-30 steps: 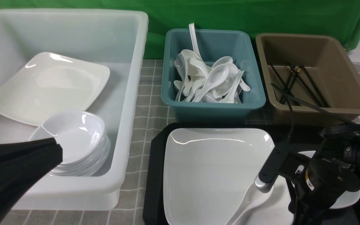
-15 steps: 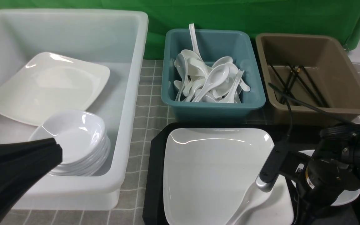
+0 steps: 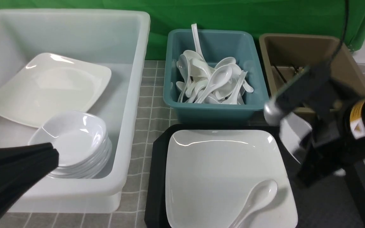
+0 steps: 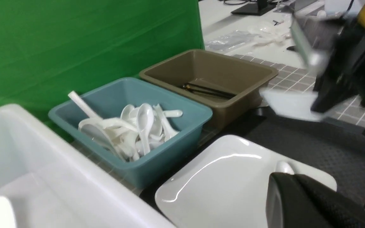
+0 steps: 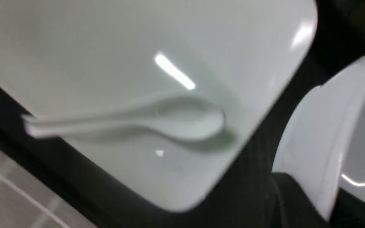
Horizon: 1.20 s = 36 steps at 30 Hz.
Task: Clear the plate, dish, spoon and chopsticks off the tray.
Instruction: Use the right arm to put the small plate into the large storage box on the left
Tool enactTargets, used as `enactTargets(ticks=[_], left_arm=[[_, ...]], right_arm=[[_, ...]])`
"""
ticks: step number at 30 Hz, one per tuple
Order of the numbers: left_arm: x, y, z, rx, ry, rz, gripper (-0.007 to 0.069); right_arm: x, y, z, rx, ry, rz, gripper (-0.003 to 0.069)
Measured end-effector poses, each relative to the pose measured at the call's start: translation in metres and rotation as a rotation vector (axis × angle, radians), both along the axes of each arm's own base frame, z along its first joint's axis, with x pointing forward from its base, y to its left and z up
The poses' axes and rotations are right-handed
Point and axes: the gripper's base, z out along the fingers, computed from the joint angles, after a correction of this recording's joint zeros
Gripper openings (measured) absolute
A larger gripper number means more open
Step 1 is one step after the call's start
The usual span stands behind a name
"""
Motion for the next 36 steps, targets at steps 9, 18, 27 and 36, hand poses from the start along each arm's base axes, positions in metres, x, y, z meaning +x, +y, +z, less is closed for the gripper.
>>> enactTargets(ticks=[9, 18, 27, 36], left_arm=[[-0.024, 0.056, 0.026, 0.109, 0.108, 0.342, 0.0008], [-0.07, 0.106, 0.011, 0.024, 0.119, 0.5, 0.0008], [-0.085, 0.114, 0.005, -0.026, 0.109, 0.475, 0.0008], [-0.086, 0.107, 0.01, -0.063, 0.069, 0.392, 0.0008]], right_arm=[[-0.005, 0.126, 0.072, 0.126, -0.261, 0.46, 0.0065], [0.035, 0.253, 0.019, 0.057, -0.294, 0.702, 0.0065], [0.061, 0.303, -0.058, -0.03, -0.226, 0.738, 0.0065], [0.062, 0.304, -0.073, -0.059, -0.167, 0.709, 0.0365]])
